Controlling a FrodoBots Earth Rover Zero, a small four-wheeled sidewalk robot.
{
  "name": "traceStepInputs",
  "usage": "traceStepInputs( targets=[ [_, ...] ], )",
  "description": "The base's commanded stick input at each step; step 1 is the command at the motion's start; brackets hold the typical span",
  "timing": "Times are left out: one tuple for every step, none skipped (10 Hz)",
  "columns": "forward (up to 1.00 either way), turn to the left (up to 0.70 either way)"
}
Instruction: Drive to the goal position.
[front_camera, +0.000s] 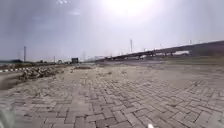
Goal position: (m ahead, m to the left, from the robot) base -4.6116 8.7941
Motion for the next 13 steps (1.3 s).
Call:
traceStepInputs(
  targets=[
    [1.0, 0.0],
    [1.0, 0.0],
    [1.0, 0.0],
    [1.0, 0.0],
    [1.0, 0.0],
    [1.0, 0.0],
    [1.0, 0.0],
    [1.0, 0.0],
    [1.0, 0.0],
    [0.86, 0.11],
    [0.71, 0.22],
    [0.51, 0.42],
    [0.21, 0.76]
  ],
)
